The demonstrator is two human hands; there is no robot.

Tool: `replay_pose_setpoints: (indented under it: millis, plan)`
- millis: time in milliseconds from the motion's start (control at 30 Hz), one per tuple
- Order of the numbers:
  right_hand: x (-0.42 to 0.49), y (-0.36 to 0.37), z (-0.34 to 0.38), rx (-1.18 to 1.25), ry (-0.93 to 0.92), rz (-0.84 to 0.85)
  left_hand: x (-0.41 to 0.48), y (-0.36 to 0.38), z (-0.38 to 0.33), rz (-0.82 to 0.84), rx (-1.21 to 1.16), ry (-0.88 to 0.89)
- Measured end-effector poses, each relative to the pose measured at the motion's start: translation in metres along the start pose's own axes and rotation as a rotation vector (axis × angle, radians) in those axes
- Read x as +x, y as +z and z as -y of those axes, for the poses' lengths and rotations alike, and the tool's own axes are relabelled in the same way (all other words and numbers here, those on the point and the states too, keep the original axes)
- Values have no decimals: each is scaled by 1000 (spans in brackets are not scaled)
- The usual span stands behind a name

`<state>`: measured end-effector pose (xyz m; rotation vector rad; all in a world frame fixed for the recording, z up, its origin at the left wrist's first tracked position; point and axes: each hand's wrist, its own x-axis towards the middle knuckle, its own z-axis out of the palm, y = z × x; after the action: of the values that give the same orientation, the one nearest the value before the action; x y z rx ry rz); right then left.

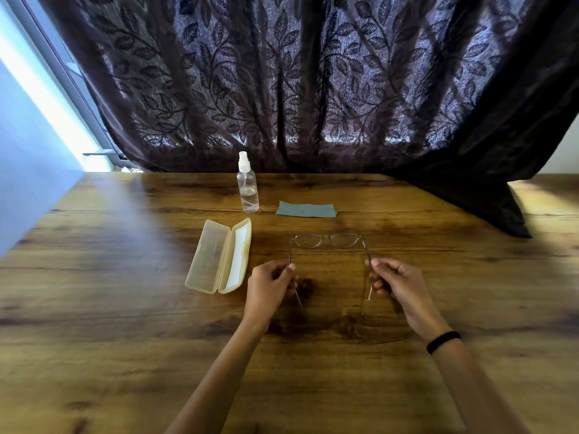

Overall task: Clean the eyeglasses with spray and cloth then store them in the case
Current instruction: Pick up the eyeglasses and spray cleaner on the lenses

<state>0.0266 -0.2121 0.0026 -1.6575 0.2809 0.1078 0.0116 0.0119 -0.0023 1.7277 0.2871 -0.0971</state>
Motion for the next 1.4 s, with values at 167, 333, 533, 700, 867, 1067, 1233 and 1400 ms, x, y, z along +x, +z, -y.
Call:
replay_pose_setpoints:
  millis: [167,333,533,700,867,1067,1233,1400]
  plan:
    - [12,-4,2,-14,-28,-41,9,2,-3,-25,-5,-12]
    - [28,0,9,-48,-68,-77,12,8,-14,-39,124,21]
    - [55,9,31,-169,-243,-149,15,11,-37,-49,298,278]
    - [80,37,58,-262,-402,-42,49,1,-62,-154,383,349]
    - [100,78,77,-224,-506,109,72,-29,-79,-466,219,456]
    - [127,141,87,-281,-556,263,119,-64,-77,-497,287,382]
    - [139,180,88,-283,-560,304,147,-74,-63,-386,457,282]
    - [143,197,89,-306,-534,329,154,-74,-57,-348,543,226]
